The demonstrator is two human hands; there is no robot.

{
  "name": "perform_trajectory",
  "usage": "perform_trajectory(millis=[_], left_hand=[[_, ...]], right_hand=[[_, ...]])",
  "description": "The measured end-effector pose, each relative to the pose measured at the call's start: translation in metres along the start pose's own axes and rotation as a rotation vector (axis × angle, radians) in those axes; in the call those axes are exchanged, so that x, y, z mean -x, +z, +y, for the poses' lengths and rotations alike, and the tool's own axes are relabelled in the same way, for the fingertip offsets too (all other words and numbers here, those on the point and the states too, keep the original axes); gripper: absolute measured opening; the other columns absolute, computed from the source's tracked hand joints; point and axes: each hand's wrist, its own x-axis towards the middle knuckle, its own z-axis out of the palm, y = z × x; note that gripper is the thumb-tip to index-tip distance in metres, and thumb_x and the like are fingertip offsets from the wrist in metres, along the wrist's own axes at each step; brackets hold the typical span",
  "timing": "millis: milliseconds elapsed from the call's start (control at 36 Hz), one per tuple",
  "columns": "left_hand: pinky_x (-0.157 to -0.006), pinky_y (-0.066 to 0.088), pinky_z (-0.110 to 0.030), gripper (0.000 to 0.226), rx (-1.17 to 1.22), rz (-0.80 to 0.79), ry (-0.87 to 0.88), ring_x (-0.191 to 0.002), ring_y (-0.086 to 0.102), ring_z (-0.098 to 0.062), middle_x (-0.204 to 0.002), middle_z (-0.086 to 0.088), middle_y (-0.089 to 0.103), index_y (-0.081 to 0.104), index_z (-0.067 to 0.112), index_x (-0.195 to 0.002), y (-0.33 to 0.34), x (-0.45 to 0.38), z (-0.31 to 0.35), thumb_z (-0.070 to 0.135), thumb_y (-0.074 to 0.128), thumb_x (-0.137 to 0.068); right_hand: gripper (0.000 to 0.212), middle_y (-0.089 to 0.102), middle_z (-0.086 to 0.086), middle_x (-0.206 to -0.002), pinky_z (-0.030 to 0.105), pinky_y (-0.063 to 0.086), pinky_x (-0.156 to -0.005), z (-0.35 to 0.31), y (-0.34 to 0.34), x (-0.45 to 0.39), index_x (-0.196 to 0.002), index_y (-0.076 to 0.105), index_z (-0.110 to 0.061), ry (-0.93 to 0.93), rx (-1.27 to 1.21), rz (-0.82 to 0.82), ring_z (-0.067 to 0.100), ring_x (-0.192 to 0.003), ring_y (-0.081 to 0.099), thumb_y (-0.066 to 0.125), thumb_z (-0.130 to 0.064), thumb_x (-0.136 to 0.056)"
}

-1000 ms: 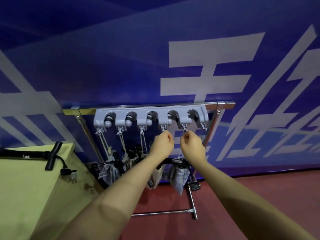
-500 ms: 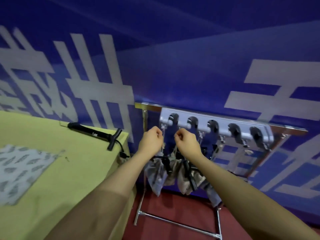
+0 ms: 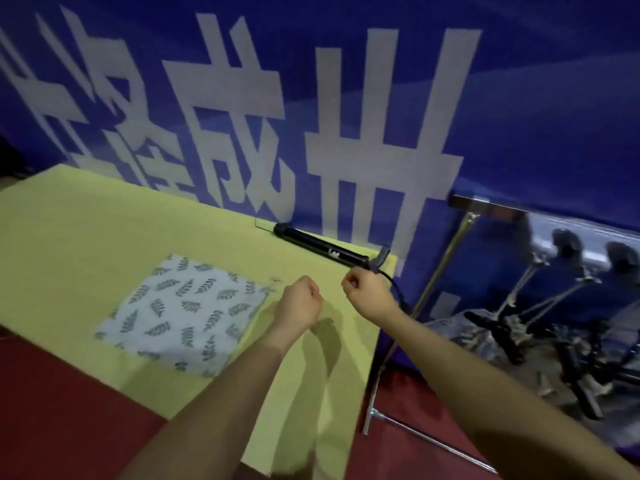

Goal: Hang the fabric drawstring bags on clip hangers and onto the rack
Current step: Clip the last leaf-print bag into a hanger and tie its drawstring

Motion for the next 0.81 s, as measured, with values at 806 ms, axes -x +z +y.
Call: perform_trajectory(millis=[806], left_hand=[[-0.087, 0.049, -0.036, 0.02, -0.374, -0.191, -0.092, -0.104, 0.056, -0.024, -0.11, -0.008, 0.058, 0.064, 0.009, -0.104, -0.032, -0.057, -0.162, 0.019, 0.06, -0.087]], right_hand=[[0.021, 0.05, 0.002, -0.121, 0.032, 0.029, -0.088, -0.027, 0.184, -0.067, -0.111, 0.056, -0.02, -0.339, 0.582, -0.316, 0.027, -0.112, 0.043, 0.048, -0.015, -0.092]])
